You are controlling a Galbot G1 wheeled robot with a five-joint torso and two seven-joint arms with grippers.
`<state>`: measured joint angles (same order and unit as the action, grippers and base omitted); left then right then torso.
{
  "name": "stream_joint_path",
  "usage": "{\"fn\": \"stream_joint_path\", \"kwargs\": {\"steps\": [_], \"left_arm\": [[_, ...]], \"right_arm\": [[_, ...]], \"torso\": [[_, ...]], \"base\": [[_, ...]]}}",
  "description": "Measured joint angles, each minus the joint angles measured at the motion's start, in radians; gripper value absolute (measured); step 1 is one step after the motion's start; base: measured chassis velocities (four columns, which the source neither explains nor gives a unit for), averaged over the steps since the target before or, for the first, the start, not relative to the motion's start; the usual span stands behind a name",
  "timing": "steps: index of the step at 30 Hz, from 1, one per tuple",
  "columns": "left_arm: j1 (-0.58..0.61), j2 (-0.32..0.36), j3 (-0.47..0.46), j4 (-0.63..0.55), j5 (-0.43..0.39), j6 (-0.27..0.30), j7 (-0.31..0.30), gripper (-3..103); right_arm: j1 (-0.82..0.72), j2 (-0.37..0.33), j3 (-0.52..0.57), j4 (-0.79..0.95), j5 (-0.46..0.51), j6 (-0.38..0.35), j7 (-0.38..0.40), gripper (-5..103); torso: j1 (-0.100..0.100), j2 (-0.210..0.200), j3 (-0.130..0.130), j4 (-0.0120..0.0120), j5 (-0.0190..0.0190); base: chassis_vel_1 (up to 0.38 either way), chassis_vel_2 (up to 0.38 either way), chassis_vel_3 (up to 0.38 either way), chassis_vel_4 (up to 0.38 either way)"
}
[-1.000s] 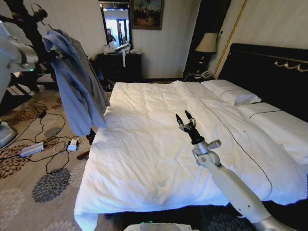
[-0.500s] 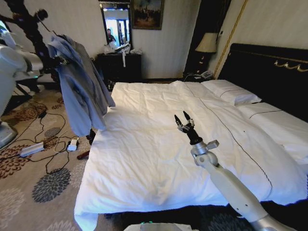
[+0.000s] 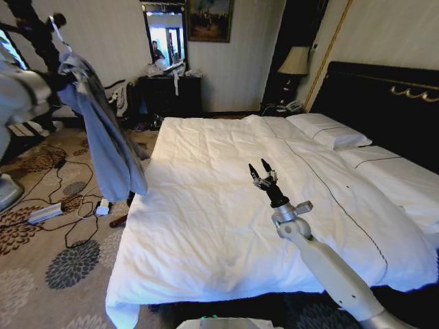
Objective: Pick up the clothes from the bed and hang them on the clothes hanger.
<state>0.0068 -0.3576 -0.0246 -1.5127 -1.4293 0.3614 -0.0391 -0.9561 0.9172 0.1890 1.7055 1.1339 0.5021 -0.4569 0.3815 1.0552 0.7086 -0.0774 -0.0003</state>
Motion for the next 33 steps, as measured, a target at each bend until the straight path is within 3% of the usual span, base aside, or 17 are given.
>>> {"fn": "stream_joint_path", "kwargs": {"steps": [3, 5, 6, 8, 10, 11, 12, 14, 16, 18, 20, 26, 27, 29, 30, 31, 33], "left_arm": [[0.192, 0.094, -0.098, -0.095, 0.014, -0.111, 0.069, 98], [0.197, 0.096, -0.102, -0.098, 0.015, -0.113, 0.069, 98], [0.256, 0.116, -0.137, -0.139, 0.031, -0.138, 0.068, 100], [0.314, 0.123, -0.147, -0.229, 0.063, -0.164, -0.014, 100], [0.335, 0.107, -0.136, -0.297, 0.080, -0.163, -0.121, 100], [0.335, 0.107, -0.136, -0.297, 0.080, -0.163, -0.121, 100], [0.353, 0.080, -0.122, -0.361, 0.096, -0.155, -0.207, 100], [0.422, 0.040, -0.120, -0.454, 0.126, -0.146, -0.304, 100], [0.462, 0.025, -0.125, -0.482, 0.155, -0.146, -0.339, 100], [0.615, -0.036, -0.163, -0.536, 0.295, -0.191, -0.369, 100], [0.731, -0.075, -0.225, -0.554, 0.386, -0.230, -0.353, 100], [1.022, -0.163, -0.372, -0.615, 0.531, -0.271, -0.342, 100], [1.178, -0.233, -0.434, -0.651, 0.622, -0.294, -0.341, 100], [1.329, -0.328, -0.470, -0.685, 0.722, -0.337, -0.337, 100], [1.446, -0.458, -0.485, -0.710, 0.855, -0.367, -0.319, 100], [1.446, -0.458, -0.485, -0.710, 0.855, -0.367, -0.319, 100], [1.515, -0.591, -0.482, -0.723, 0.996, -0.410, -0.288, 100]], "right_arm": [[-0.018, 0.004, 0.006, 0.031, -0.020, 0.003, 0.103, 100], [-0.019, 0.004, 0.007, 0.035, -0.022, 0.003, 0.114, 100], [-0.027, 0.005, 0.010, 0.057, -0.038, 0.003, 0.188, 100], [-0.056, 0.008, 0.034, 0.110, -0.084, -0.011, 0.339, 100], [-0.093, 0.008, 0.069, 0.149, -0.118, -0.030, 0.424, 100], [-0.093, 0.008, 0.069, 0.149, -0.118, -0.030, 0.424, 100], [-0.137, 0.008, 0.108, 0.181, -0.153, -0.054, 0.495, 100], [-0.204, 0.011, 0.169, 0.227, -0.208, -0.088, 0.574, 100], [-0.233, 0.013, 0.190, 0.245, -0.238, -0.104, 0.609, 100], [-0.341, 0.025, 0.267, 0.304, -0.401, -0.171, 0.730, 100], [-0.407, 0.038, 0.328, 0.331, -0.502, -0.198, 0.766, 100], [-0.511, 0.071, 0.419, 0.375, -0.595, -0.215, 0.802, 100], [-0.574, 0.099, 0.449, 0.413, -0.607, -0.204, 0.802, 100], [-0.637, 0.144, 0.468, 0.440, -0.617, -0.169, 0.781, 100], [-0.708, 0.224, 0.481, 0.455, -0.676, -0.111, 0.780, 100], [-0.708, 0.224, 0.481, 0.455, -0.676, -0.111, 0.780, 100], [-0.767, 0.298, 0.491, 0.457, -0.766, -0.071, 0.778, 100]], "torso": [[0.000, 0.000, 0.000, -0.0006, 0.0000], [0.000, 0.000, 0.000, -0.0006, 0.0001], [0.000, 0.000, 0.000, 0.0000, 0.0004], [0.000, 0.000, 0.000, 0.0000, 0.0003], [0.000, 0.000, 0.000, -0.0005, 0.0003], [0.000, 0.000, 0.000, -0.0005, 0.0003], [0.000, 0.000, 0.000, -0.0010, 0.0004], [0.000, 0.000, 0.000, -0.0019, 0.0007], [0.000, 0.000, 0.000, -0.0018, 0.0008], [0.000, 0.000, 0.000, -0.0001, 0.0008], [0.000, 0.000, 0.000, -0.0009, -0.0004], [0.000, 0.000, 0.000, -0.0005, 0.0006], [0.000, 0.000, 0.000, -0.0001, 0.0000], [0.000, 0.000, 0.000, 0.0000, -0.0001], [0.000, 0.000, 0.000, 0.0000, 0.0004], [0.000, 0.000, 0.000, 0.0000, 0.0004], [0.000, 0.000, 0.000, -0.0008, 0.0006]], "base": [[0.000, 0.000, 0.000, 0.000], [0.000, 0.000, 0.000, 0.000], [0.000, 0.000, 0.000, 0.000], [0.000, 0.000, 0.000, 0.000], [0.000, 0.000, 0.000, 0.000], [0.000, 0.000, 0.000, 0.000], [0.000, 0.000, 0.000, 0.000], [0.000, 0.000, 0.000, 0.000], [0.000, 0.000, 0.000, 0.000], [0.000, 0.000, 0.000, 0.000], [0.000, 0.000, 0.000, 0.000], [0.000, 0.000, 0.000, 0.000], [0.000, 0.000, 0.000, 0.000], [0.000, 0.000, 0.000, 0.000], [0.000, 0.000, 0.000, 0.000], [0.000, 0.000, 0.000, 0.000], [0.000, 0.000, 0.000, 0.000]]}}
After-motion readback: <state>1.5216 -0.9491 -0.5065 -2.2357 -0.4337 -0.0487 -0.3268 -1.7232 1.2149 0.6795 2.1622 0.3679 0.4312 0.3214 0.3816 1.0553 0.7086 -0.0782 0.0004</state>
